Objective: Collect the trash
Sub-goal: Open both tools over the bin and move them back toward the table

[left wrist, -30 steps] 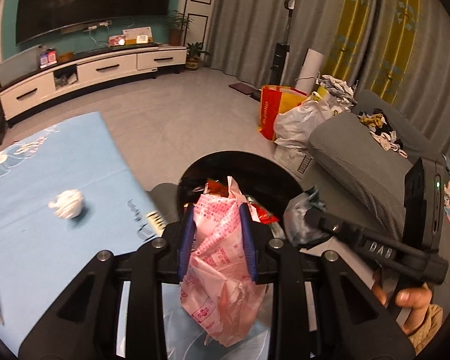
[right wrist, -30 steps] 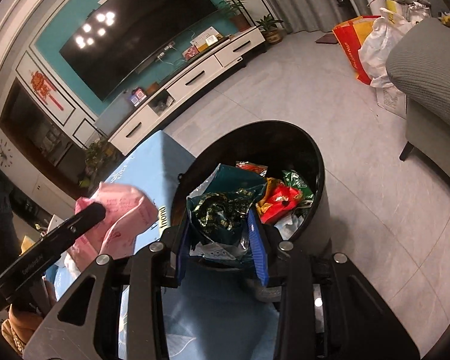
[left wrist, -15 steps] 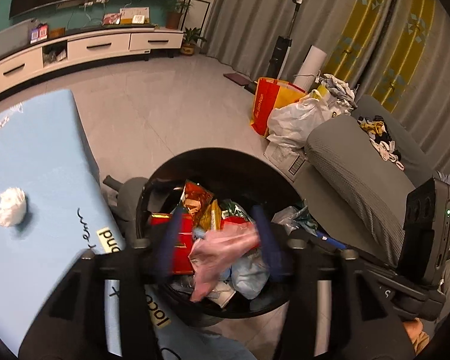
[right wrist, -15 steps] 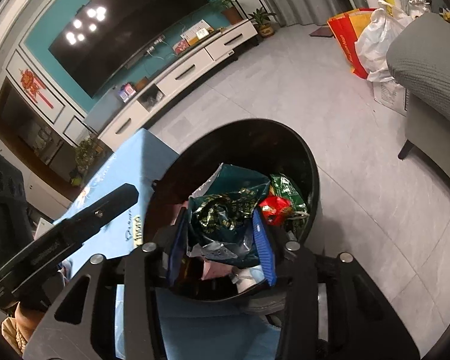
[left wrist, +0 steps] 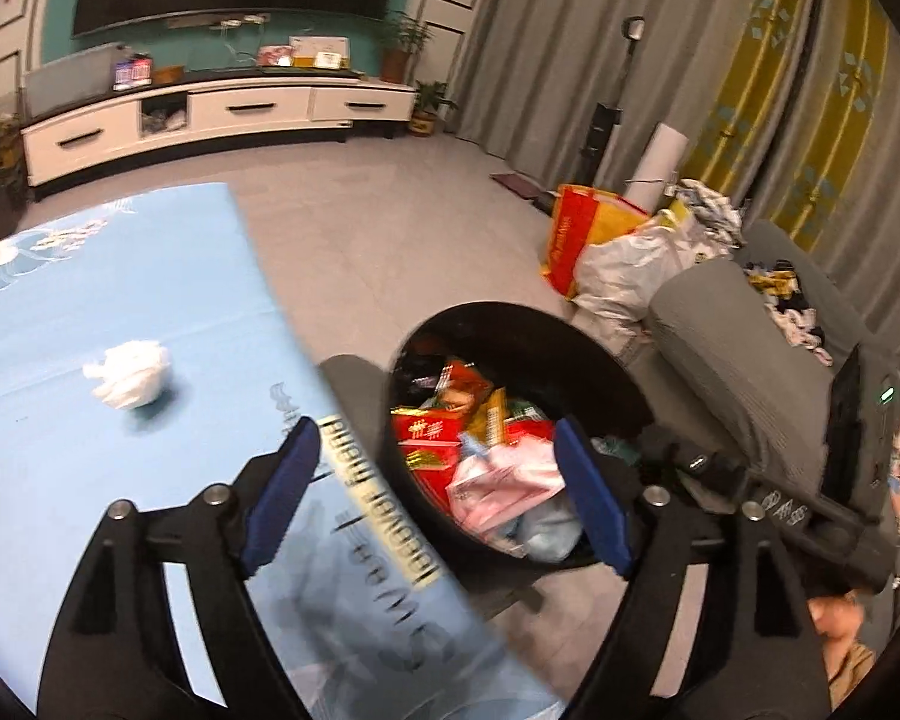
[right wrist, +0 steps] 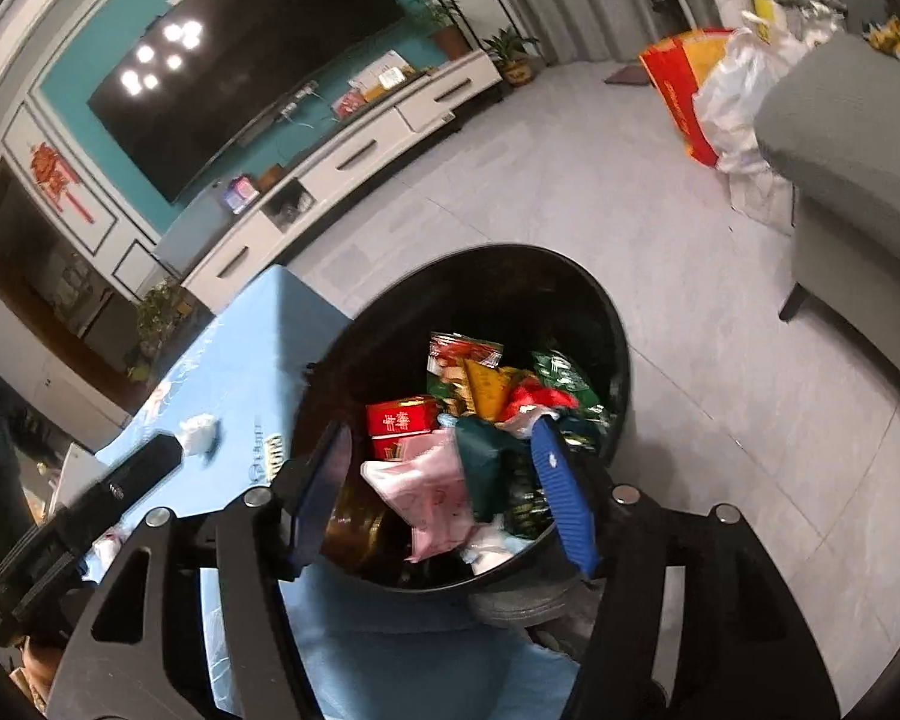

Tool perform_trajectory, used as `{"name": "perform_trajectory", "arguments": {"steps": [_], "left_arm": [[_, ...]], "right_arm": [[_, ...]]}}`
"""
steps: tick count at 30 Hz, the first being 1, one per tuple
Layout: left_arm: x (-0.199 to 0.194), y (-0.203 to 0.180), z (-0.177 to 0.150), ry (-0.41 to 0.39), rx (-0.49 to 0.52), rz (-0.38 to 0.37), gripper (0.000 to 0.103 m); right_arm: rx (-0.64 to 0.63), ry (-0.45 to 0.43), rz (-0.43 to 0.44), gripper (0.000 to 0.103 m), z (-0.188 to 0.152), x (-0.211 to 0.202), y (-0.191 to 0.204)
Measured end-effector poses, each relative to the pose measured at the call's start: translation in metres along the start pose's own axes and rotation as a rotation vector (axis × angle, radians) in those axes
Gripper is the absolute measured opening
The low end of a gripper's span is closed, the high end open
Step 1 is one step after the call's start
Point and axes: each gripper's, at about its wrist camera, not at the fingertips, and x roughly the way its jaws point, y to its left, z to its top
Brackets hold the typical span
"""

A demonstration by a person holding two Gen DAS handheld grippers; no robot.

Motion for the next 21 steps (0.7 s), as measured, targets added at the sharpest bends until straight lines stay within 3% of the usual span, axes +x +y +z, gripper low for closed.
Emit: {"name": "perform_trajectory", "arguments": {"steps": [6,10,16,21], "left_arm": [[-0.040,0.030,-0.021,0.004,-0.030,0.131,0.100],[-0.073,0.056,-0.041,0.013,-0.050,0.232,0.100],[-0.117,0.094,-0.072,0.022,-0.108,0.343,0.100],[-0.152,0.121,-0.092,-0.008,-0.175,0.389,0.100]], "right_arm": [[-0.124,0.023,0.015,0.068,-0.013,-0.011,0.043],[-0.216,0.060,0.022,0.085,-0.028,-0.012,0.079],[-0.330,0.102,0.041,0.093,-0.051,-0.011,0.129],[-0.428,0.139,0.025,0.096,-0.072,-0.006,0.167]]}}
